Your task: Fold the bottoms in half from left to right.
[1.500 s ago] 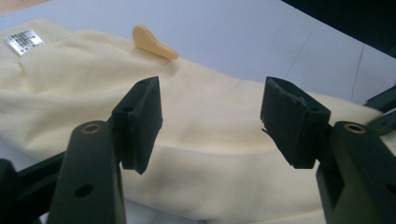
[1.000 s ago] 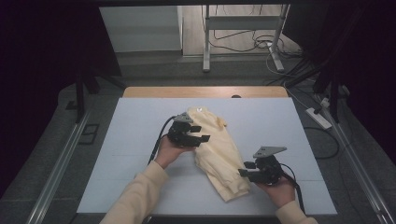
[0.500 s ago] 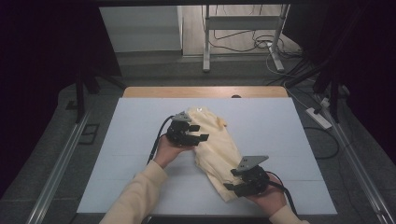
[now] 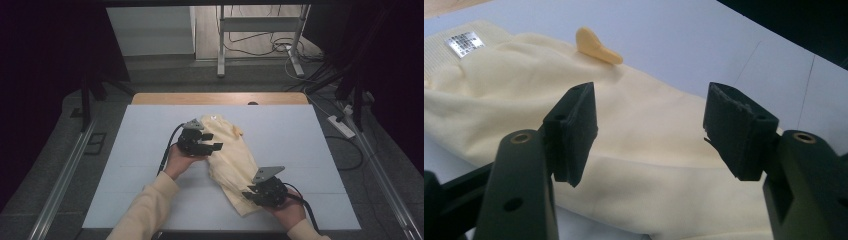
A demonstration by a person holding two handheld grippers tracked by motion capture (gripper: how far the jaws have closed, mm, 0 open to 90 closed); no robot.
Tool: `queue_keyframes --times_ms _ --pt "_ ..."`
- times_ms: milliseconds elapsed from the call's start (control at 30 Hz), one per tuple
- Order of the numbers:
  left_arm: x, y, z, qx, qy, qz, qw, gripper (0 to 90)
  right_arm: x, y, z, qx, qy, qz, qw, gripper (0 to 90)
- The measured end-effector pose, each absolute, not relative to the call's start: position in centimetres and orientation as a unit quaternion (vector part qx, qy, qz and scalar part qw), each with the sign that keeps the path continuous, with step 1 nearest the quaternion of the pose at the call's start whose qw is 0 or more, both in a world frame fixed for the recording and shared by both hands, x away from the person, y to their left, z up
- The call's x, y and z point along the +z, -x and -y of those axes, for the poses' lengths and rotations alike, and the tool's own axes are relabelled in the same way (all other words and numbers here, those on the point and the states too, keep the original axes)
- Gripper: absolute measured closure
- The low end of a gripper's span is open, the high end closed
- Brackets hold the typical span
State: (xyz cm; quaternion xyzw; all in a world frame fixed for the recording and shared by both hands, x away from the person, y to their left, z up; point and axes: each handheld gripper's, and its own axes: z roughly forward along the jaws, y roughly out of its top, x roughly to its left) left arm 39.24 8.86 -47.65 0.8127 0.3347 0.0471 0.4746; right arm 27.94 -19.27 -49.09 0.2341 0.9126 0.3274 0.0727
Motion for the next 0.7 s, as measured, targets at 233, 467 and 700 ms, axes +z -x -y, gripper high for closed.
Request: queue_keyframes --times_ms 233,467,700 --pt "-47.7 -39.2 -8.9 0.046 -0.811 -0.337 0.476 37.5 -48.8 -26.8 18.1 0.336 -0.207 -0.917 0.064 74.1" --pt "-47.7 -39.2 -8.9 0.047 -0.812 -0.336 0.475 37.2 -49.4 -27.0 18.4 0.349 -0.215 -0.911 0.043 60.1" --pt "-47.5 -39.2 -9.2 0.049 -0.811 -0.336 0.476 37.0 -47.6 -27.4 19.7 0.415 -0.228 -0.88 0.027 40.7"
